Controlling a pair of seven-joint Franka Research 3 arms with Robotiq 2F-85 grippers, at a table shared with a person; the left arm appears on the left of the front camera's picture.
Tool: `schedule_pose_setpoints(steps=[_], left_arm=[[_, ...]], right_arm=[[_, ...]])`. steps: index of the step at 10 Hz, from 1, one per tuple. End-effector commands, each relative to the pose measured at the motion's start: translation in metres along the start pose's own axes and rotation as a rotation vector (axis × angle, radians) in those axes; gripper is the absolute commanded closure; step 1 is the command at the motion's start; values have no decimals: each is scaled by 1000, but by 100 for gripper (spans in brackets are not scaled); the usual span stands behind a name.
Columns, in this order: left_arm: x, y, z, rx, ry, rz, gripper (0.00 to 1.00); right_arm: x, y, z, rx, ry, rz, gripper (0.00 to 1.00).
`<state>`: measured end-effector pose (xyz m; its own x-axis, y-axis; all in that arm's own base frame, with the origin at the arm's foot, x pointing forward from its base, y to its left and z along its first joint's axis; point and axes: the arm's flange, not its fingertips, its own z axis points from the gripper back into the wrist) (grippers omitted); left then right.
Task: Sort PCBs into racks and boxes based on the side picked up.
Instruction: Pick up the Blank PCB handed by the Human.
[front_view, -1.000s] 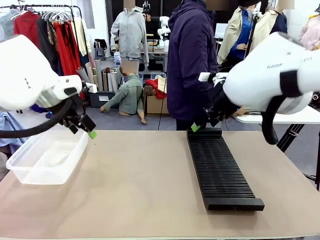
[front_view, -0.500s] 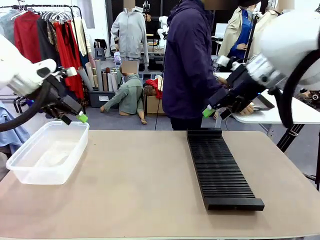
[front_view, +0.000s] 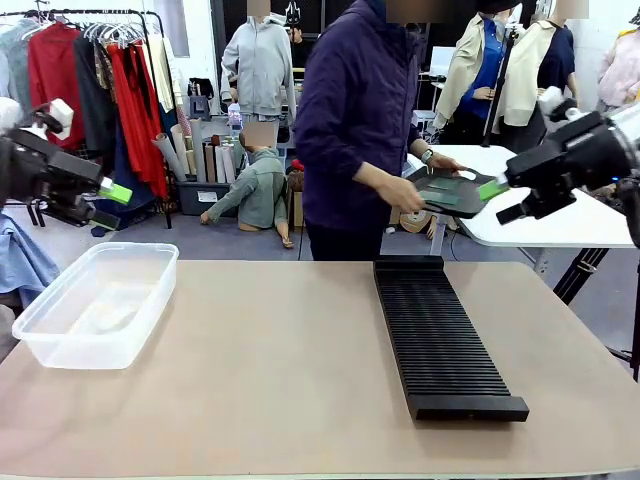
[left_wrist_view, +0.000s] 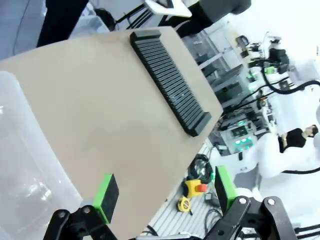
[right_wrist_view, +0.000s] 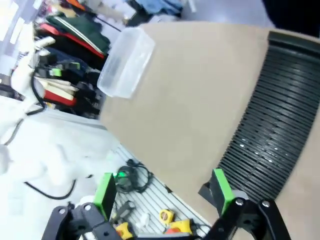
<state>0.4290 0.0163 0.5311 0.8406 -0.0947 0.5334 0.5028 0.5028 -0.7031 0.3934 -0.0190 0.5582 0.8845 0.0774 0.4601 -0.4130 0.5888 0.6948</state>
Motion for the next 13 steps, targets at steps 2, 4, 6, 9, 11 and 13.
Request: schedule_pose_setpoints(steps=[2,4,6,9,11,13], left_arm=[[3,28,24,-73,16,24,0],[-8,44,45,-114,0,44,0],[-13,51,54,-139,-18,39,0],[-19,54,57,-113,-4,62,0],[-19,54,57,-113,-4,62,0],[-19,54,57,-113,-4,62,0]], right_arm=[[-6,-40,24,204,-94,-27,0],[-21,-55,39,278,-128,-16,0],[-29,-62,44,296,-150,-19,0],[-32,-66,48,282,-136,-49,0],[-32,-66,48,282,-136,-49,0],[-32,-66,48,282,-136,-49,0]])
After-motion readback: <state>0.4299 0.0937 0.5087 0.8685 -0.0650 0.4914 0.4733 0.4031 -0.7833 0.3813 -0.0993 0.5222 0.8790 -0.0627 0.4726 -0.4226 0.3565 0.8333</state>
